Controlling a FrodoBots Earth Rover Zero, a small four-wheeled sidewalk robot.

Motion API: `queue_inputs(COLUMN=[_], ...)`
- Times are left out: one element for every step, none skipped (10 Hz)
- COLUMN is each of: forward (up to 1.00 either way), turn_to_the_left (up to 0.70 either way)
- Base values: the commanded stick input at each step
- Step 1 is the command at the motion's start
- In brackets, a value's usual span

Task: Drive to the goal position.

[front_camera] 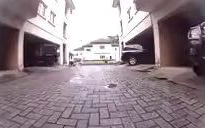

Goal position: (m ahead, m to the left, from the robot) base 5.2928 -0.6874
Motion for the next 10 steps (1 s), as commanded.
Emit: queue_inputs(forward=[0.50,0.50,0.50,0.50,0.50,0.50,0.50,0.50,0.50,0.50], turn_to_the_left=[0.00,0.00,0.00,0.00,0.00,0.00,0.00,0.00,0.00,0.00])
